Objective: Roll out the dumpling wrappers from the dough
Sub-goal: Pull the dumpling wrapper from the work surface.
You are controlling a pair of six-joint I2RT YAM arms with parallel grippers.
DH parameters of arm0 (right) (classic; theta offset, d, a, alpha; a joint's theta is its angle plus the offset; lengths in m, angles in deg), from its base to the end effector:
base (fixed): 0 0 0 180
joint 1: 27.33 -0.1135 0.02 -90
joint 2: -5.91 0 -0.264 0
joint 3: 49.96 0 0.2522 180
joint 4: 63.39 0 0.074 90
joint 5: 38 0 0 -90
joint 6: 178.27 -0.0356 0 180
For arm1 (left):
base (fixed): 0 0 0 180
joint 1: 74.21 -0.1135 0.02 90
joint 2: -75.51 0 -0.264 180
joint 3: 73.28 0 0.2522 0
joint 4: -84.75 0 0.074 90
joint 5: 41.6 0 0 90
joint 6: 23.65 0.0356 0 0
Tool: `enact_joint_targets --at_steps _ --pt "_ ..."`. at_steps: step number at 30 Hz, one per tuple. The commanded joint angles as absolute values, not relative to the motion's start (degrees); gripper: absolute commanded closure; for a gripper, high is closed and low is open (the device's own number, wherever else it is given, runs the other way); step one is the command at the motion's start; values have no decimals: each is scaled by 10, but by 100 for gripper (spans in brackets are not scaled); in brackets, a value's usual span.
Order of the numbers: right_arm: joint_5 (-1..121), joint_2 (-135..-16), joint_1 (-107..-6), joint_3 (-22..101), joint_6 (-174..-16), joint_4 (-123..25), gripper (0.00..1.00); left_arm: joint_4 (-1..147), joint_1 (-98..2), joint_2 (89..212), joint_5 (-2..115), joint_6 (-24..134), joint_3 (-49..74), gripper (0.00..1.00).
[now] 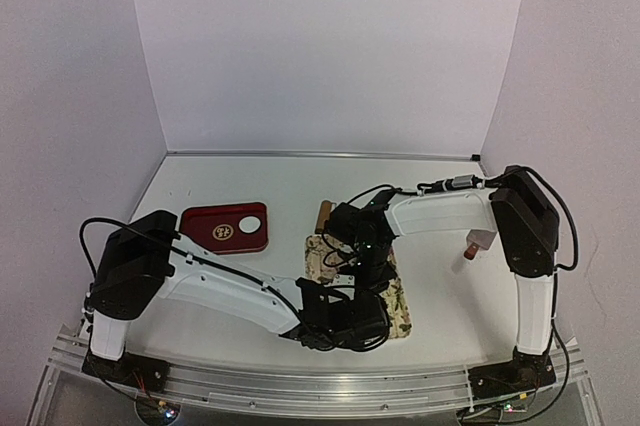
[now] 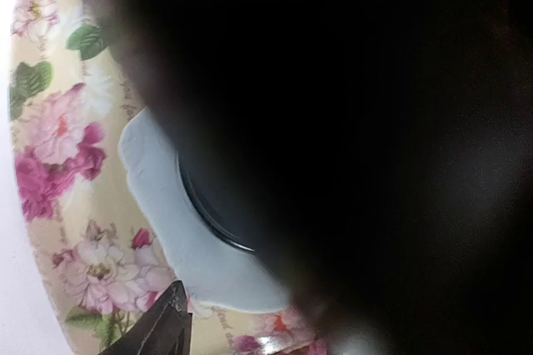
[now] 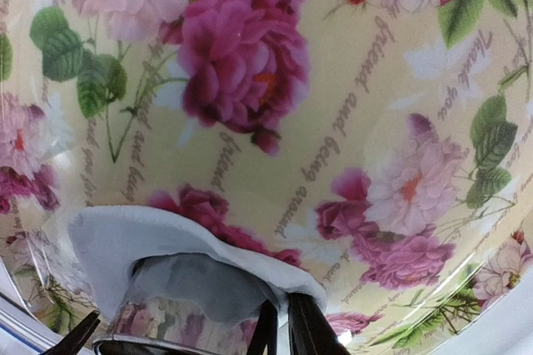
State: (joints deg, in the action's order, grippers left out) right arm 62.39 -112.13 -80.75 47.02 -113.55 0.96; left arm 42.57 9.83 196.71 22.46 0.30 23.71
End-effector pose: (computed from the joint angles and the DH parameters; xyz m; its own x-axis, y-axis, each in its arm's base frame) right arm 0.2262 0.3155 0.1472 -0.8781 -0.4784 0.0044 -0.4683 0.8614 0.1967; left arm 0.0601 -0.4253 0.1388 -0.8394 0.1254 -0.5289 0.2687 0.9415 -0.2033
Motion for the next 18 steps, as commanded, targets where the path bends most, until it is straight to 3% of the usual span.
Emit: enact_joint_targets --at_steps 1,12,18 --pt "644 -1138 -820 471 -1132 9 100 423 105 1954 173 -52 195 47" --pt "652 -1136 -820 466 -1135 8 100 527 105 1928 184 -57 125 45" --pt "655 -1137 -820 457 -1135 7 100 537 104 1936 168 -50 131 60"
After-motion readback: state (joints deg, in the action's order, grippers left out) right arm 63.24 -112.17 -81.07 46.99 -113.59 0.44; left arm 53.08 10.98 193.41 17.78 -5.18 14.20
